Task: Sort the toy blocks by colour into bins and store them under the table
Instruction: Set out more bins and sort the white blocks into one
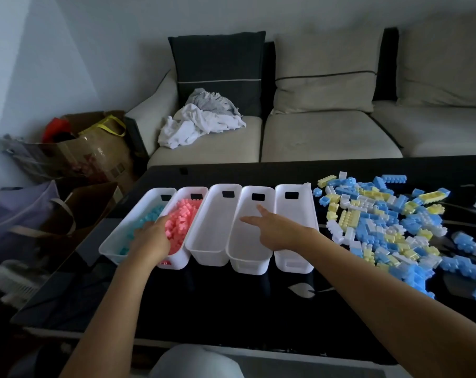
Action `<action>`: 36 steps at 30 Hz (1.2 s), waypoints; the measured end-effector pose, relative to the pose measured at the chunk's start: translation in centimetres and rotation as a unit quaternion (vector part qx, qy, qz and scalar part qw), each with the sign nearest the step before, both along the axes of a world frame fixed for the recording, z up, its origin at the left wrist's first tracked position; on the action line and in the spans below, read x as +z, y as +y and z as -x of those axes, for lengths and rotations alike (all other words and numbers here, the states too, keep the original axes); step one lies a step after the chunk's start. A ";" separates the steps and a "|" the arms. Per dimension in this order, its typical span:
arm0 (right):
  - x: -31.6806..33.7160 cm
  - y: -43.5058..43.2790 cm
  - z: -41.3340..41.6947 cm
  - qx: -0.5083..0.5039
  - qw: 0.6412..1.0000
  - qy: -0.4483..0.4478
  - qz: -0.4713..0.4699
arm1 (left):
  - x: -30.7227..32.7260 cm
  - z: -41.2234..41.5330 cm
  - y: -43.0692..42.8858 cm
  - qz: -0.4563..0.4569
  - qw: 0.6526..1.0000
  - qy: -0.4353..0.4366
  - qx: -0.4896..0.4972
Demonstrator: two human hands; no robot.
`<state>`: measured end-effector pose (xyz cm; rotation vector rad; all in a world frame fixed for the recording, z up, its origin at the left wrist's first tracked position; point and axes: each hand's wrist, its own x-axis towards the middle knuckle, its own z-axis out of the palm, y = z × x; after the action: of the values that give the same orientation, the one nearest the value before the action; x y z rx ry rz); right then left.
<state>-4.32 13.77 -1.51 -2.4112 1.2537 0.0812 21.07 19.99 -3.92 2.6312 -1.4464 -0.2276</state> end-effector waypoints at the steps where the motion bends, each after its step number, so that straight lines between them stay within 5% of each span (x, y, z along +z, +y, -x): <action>1: 0.0 -0.1 -0.3 0.008 1.000 -0.003 -0.002 | -0.1 -0.1 0.2 -0.005 1.000 -0.007 0.013; 7: -0.5 -0.8 -0.9 0.003 0.999 -0.051 0.007 | 0.0 -0.4 1.0 -0.024 0.997 -0.029 0.060; 10: -0.1 -0.6 0.5 -0.023 0.994 -0.101 0.030 | 1.3 1.4 0.8 0.039 0.995 -0.077 0.050; 15: 1.5 0.0 7.2 -0.053 0.972 -0.181 0.139 | 4.5 10.8 0.5 0.356 0.912 0.022 -0.202; 20: 1.9 0.2 16.9 -0.100 0.969 -0.133 0.181 | 4.5 23.9 -0.2 0.308 0.822 0.146 -0.456; 25: 0.8 0.3 25.5 -0.188 0.970 -0.082 0.133 | 0.3 30.3 -4.0 0.155 0.875 0.114 -0.444; 29: -0.6 1.0 27.9 -0.158 0.979 -0.097 0.088 | -1.9 31.7 -5.9 0.024 0.924 0.057 -0.378; 36: -1.1 0.4 27.5 -0.063 0.996 -0.057 0.025 | -4.6 32.1 -7.3 0.123 0.905 0.101 -0.394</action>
<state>-31.83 14.18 -2.63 -2.3359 1.3676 -0.1239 -11.05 12.67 -8.50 1.6493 -2.1974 -0.3484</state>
